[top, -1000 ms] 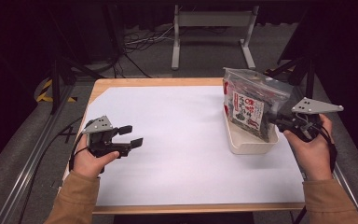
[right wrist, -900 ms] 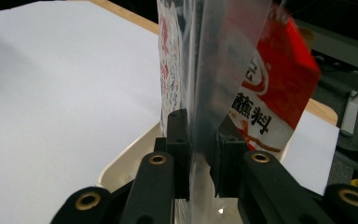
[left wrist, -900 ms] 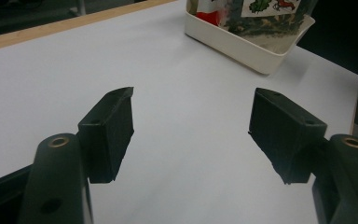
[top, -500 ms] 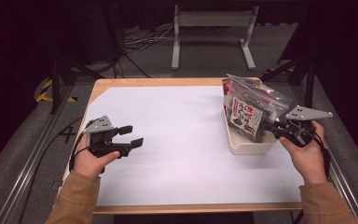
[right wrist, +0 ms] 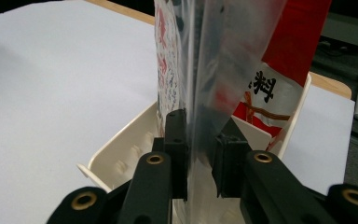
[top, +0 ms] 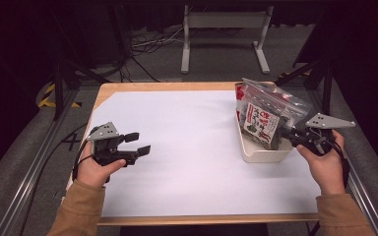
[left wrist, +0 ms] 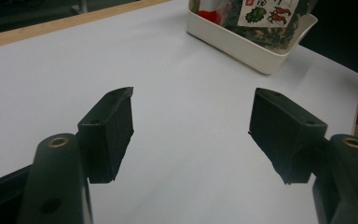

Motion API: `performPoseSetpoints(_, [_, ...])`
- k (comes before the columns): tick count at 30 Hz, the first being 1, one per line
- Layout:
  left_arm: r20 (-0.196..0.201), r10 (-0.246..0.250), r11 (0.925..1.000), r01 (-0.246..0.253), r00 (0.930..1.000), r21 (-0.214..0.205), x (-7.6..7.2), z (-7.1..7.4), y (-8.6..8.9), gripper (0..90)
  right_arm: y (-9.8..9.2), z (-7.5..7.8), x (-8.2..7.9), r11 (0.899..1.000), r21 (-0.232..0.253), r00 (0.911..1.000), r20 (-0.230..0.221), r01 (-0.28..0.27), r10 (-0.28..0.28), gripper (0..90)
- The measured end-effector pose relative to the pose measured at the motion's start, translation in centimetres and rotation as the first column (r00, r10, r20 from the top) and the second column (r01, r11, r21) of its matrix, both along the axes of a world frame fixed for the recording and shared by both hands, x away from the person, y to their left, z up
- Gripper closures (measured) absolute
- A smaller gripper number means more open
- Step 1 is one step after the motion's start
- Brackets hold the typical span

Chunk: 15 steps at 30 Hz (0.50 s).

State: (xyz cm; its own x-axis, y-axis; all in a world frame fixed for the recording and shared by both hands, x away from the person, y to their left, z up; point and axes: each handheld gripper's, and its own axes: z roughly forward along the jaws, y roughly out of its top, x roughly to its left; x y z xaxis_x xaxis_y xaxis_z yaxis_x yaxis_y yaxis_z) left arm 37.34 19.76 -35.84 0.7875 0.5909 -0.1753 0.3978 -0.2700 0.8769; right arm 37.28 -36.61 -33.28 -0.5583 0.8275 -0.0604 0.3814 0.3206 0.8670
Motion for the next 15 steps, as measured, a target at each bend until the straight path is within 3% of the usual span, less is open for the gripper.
performPoseSetpoints(4, [0.003,0.005,1.0,-0.005,1.0,0.001,0.0,0.0,0.1,30.8,-0.1,0.0,0.0,1.0,0.01,1.0,0.003,0.005,-0.005,75.0])
performPoseSetpoints(15, [0.003,0.004,0.9999,-0.004,1.0,0.012,-0.3,0.1,0.3,29.4,-0.4,0.3,-1.3,0.999,0.042,0.9991,0.037,0.017,-0.019,47.6])
